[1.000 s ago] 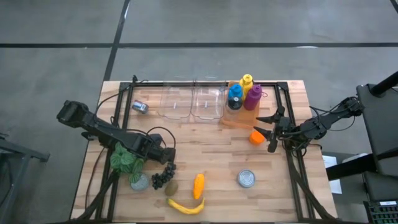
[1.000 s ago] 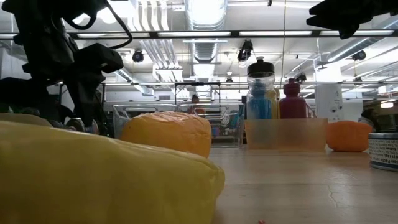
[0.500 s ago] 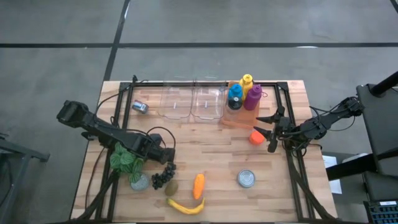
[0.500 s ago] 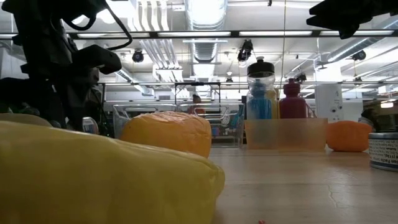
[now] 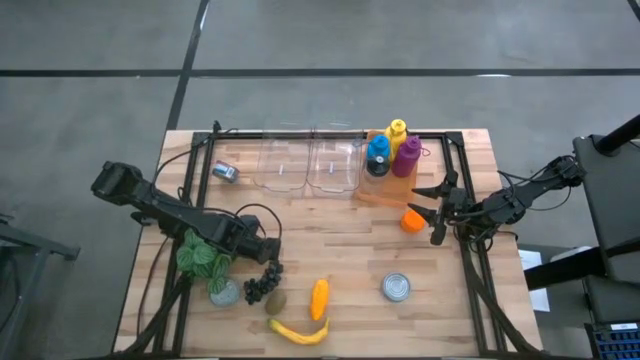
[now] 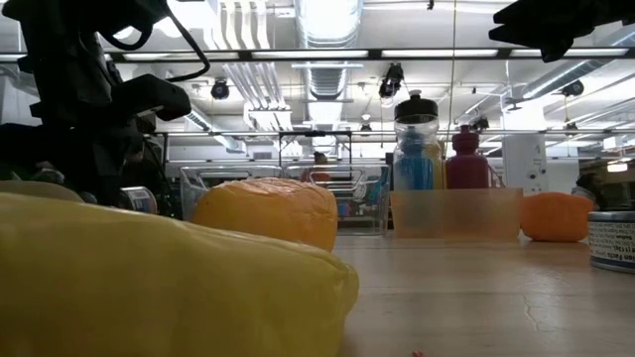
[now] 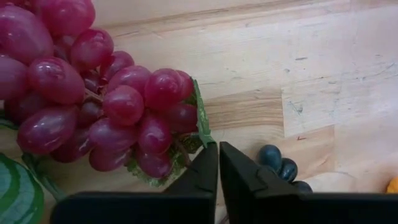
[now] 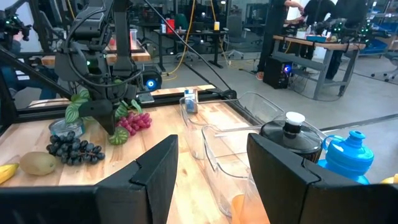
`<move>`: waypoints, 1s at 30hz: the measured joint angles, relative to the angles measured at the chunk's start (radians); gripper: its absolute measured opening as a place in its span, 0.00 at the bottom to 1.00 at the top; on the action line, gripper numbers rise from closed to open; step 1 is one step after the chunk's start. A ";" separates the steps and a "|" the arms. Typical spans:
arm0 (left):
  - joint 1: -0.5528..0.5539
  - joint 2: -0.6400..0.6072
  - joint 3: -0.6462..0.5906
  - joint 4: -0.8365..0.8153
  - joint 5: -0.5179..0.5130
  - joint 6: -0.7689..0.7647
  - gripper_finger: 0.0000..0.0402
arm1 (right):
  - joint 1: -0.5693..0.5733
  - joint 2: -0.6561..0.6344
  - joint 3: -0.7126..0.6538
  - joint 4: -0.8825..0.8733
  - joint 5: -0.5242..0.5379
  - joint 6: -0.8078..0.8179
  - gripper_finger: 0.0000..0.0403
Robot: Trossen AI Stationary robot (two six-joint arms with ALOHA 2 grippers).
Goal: Pick & Place Food Item
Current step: Put the red grapes into the right transparent bin
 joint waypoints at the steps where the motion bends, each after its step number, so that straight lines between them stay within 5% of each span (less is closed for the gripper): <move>1: 0.000 0.000 0.000 0.000 0.000 0.000 0.03 | 0.000 0.000 0.000 0.000 0.000 0.000 0.47; 30: 0.054 0.000 0.002 0.153 -0.019 0.125 0.00 | 0.000 0.000 0.000 0.000 0.000 0.001 0.47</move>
